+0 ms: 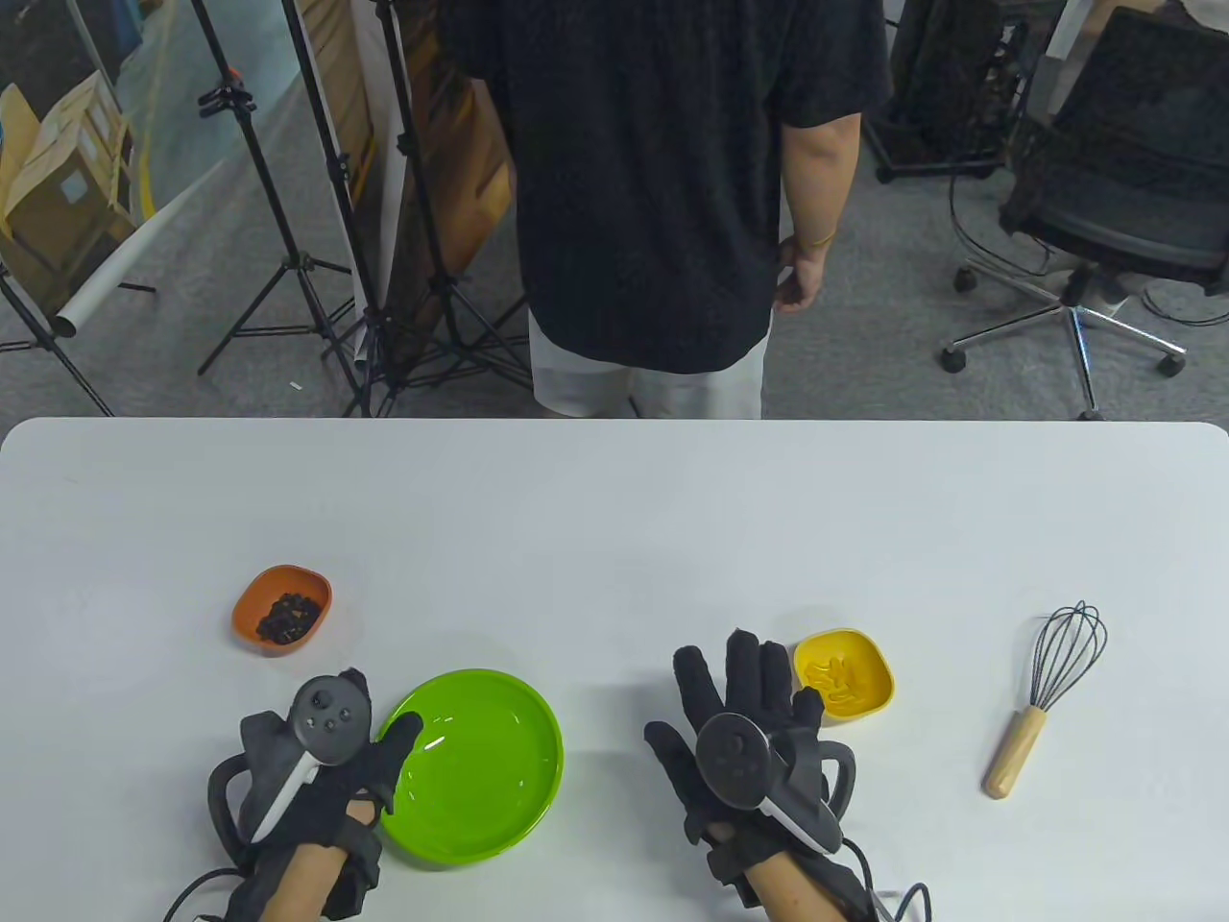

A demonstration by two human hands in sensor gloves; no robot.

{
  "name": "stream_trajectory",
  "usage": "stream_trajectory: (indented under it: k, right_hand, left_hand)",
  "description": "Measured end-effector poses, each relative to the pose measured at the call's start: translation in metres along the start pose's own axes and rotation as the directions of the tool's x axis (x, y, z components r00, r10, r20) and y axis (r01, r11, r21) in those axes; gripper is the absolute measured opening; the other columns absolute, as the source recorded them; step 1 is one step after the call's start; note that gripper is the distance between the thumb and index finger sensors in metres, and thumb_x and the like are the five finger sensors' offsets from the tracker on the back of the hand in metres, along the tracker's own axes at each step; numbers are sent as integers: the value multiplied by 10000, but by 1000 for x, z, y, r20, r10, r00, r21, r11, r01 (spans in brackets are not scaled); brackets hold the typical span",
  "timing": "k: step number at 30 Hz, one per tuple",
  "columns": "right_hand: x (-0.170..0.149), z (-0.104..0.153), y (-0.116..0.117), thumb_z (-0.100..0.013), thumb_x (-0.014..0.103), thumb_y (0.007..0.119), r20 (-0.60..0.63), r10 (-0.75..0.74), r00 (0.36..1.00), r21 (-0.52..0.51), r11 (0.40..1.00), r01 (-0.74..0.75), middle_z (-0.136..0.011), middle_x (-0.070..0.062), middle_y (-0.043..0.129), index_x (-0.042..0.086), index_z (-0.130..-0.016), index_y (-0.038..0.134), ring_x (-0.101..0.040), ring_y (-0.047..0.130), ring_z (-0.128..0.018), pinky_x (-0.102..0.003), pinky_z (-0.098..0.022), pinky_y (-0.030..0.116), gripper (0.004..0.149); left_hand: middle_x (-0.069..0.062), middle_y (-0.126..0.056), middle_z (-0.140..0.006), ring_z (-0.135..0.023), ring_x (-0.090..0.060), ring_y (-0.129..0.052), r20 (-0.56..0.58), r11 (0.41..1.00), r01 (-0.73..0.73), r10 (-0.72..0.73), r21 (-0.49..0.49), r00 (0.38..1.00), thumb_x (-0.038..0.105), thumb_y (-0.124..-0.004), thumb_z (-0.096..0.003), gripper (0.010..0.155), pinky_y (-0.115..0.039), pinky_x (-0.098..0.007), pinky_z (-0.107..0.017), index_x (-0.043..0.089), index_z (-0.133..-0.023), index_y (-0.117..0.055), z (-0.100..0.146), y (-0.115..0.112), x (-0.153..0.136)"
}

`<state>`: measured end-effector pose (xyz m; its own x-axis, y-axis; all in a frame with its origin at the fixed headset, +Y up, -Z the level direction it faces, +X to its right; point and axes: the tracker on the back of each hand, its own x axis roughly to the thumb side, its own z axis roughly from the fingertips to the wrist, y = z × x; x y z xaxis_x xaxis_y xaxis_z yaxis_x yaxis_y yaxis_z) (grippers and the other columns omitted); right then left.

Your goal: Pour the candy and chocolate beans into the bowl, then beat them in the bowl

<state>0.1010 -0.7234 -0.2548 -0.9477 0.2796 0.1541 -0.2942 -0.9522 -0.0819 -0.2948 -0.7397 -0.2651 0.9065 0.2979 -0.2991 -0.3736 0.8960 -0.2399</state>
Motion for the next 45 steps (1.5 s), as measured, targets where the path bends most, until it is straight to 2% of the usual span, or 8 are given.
stream_trajectory:
  k: [3, 9, 18, 20, 24, 31, 37, 45]
  right_hand:
    - [-1, 0, 0, -487, 626, 638, -3, -9, 1000, 1, 1000, 9, -1134, -279, 241, 278, -1113, 429, -583, 259, -1019, -861, -574, 339, 747]
    - [-3, 0, -1, -487, 627, 636, -7, -28, 1000, 1, 1000, 28, -1135, -278, 239, 277, -1113, 428, -581, 258, -1020, -861, -574, 338, 747]
    - [-9, 0, -8, -487, 627, 633, -26, -65, 998, -24, 998, 65, -1136, -275, 233, 278, -1114, 426, -580, 252, -1022, -861, -576, 334, 747]
    - [-12, 0, -11, -487, 626, 632, -34, -76, 996, -33, 997, 75, -1136, -276, 232, 277, -1115, 425, -580, 251, -1022, -861, -576, 333, 747]
    - [-16, 1, -12, -488, 626, 630, -46, -81, 996, -41, 996, 79, -1135, -277, 233, 276, -1115, 425, -581, 251, -1020, -861, -576, 335, 747]
    - [-21, 1, -14, -489, 627, 628, -56, -78, 995, -47, 996, 75, -1134, -281, 234, 272, -1116, 424, -582, 254, -1018, -861, -572, 338, 748]
    - [-24, 1, -13, -490, 628, 627, -65, -78, 995, -43, 996, 76, -1133, -281, 234, 272, -1115, 424, -583, 252, -1018, -861, -571, 339, 748]
    - [-25, 2, -14, -489, 628, 626, -69, -74, 995, -34, 997, 71, -1133, -281, 235, 270, -1115, 423, -584, 254, -1017, -861, -570, 339, 750]
  left_hand:
    - [-125, -990, -727, -314, -286, -1091, -27, 978, -121, 118, -169, 993, 662, -755, -422, 826, -911, -283, -165, 156, -1046, -563, -14, -12, -16]
    - [-36, -1050, -507, -161, -207, -1074, -14, 910, -289, 298, -297, 954, 456, -778, -465, 558, -886, -274, -62, 127, -911, -712, -28, -23, -23]
    - [-50, -1049, -414, -76, -171, -1057, 14, 859, -460, 475, -226, 880, 402, -764, -464, 498, -878, -273, -6, 76, -840, -743, -39, -12, -7]
    - [-50, -1051, -407, -67, -171, -1055, 31, 843, -504, 518, -187, 855, 402, -771, -462, 496, -877, -276, 1, 75, -834, -750, -45, -4, 15]
    - [-48, -1052, -400, -60, -166, -1053, 43, 864, -476, 488, -162, 872, 407, -772, -459, 497, -878, -273, 5, 82, -834, -753, -64, -1, 59]
    - [-48, -1054, -398, -58, -165, -1051, -17, 866, -460, 466, -195, 885, 406, -771, -455, 499, -878, -275, 6, 77, -830, -751, -109, -28, 115]
    - [-45, -1055, -392, -52, -159, -1047, -42, 862, -469, 471, -194, 881, 406, -772, -453, 501, -877, -272, 10, 67, -821, -757, -128, -45, 126]
    - [-47, -1055, -383, -44, -159, -1042, -40, 868, -465, 466, -174, 884, 403, -772, -452, 497, -875, -274, 13, 64, -815, -763, -131, -48, 128]
